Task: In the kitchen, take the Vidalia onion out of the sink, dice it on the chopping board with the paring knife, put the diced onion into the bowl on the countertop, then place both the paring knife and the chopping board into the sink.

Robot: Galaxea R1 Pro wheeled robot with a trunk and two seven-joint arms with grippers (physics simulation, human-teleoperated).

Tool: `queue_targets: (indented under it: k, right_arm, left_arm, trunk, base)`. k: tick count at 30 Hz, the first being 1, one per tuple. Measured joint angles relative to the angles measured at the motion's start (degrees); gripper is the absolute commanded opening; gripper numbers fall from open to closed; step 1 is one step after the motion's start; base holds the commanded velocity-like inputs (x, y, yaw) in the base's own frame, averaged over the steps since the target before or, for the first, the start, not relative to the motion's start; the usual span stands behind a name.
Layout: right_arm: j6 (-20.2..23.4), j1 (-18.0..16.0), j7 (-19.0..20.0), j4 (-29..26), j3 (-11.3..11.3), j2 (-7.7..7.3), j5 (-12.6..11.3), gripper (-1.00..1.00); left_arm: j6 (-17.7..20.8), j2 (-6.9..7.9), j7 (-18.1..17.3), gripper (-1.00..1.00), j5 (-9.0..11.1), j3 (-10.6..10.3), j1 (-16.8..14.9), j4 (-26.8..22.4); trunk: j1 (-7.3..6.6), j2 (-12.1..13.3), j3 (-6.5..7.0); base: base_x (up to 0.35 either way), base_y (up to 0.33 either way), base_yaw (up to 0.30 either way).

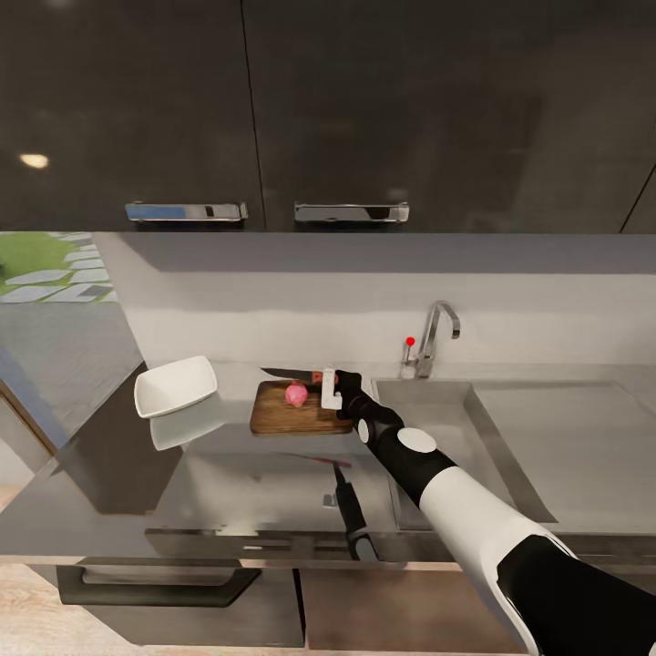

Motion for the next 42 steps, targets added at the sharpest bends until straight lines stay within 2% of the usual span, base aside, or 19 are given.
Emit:
queue_targets:
  k: [42]
  right_arm:
    - [0.00,0.00,-1.75,0.05,0.00,0.00,-0.05,-1.00]
  left_arm:
    - [0.00,0.00,0.00,1.00,0.00,0.00,0.00,0.07]
  trunk:
    - [0.00,0.00,0.00]
  base:
    - [0.000,0.000,0.000]
